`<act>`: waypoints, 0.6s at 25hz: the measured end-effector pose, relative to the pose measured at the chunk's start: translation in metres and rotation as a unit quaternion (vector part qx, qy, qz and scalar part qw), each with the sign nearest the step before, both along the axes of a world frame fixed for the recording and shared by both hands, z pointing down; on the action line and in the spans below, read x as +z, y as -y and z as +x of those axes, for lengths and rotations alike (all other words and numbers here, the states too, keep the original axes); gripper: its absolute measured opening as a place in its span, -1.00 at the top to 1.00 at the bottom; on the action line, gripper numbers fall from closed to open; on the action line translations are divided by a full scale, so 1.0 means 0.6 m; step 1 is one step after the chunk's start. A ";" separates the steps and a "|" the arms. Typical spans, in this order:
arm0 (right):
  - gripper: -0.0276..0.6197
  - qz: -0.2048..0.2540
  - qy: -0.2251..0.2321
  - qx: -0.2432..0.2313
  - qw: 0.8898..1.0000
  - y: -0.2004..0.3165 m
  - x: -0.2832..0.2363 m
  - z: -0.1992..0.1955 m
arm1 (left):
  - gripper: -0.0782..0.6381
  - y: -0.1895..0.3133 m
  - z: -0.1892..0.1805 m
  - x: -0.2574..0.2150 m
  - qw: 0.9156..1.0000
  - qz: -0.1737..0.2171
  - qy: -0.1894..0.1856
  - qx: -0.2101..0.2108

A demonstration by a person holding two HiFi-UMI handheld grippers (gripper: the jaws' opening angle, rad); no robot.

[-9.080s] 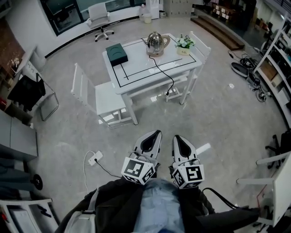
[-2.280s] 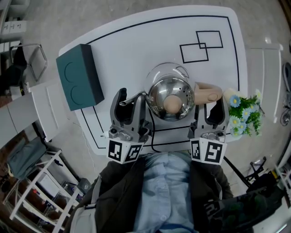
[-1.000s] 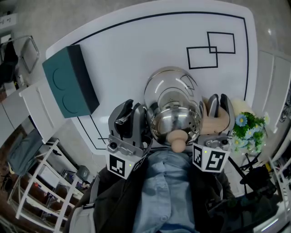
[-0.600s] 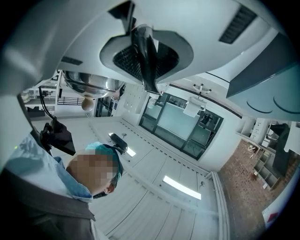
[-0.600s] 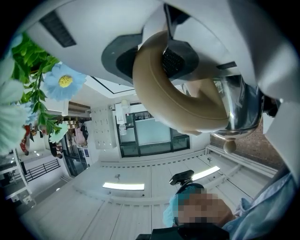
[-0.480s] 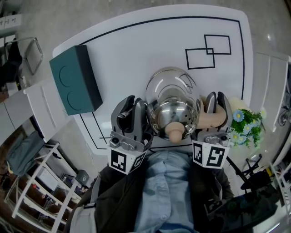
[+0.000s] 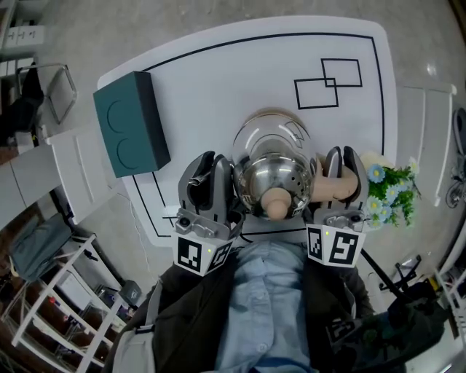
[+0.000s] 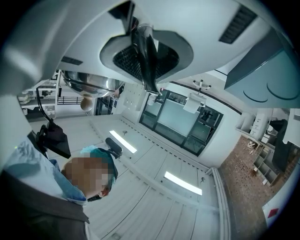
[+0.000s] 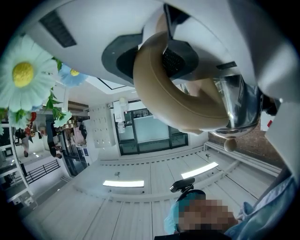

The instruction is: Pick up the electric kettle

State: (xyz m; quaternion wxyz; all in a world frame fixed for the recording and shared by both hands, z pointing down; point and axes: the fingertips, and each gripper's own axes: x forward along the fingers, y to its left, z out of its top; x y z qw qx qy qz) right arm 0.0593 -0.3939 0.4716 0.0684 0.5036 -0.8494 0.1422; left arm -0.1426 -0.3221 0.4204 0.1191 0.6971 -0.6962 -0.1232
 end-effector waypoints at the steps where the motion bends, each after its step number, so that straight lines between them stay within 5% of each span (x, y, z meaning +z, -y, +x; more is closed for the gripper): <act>1: 0.65 0.003 0.002 -0.001 1.000 -0.002 -0.005 0.000 | 0.61 -0.002 0.000 -0.006 1.000 0.004 0.001 -0.001; 15: 0.65 0.057 0.027 -0.010 0.998 -0.049 -0.105 0.001 | 0.61 -0.062 0.007 -0.108 0.998 0.054 0.019 -0.009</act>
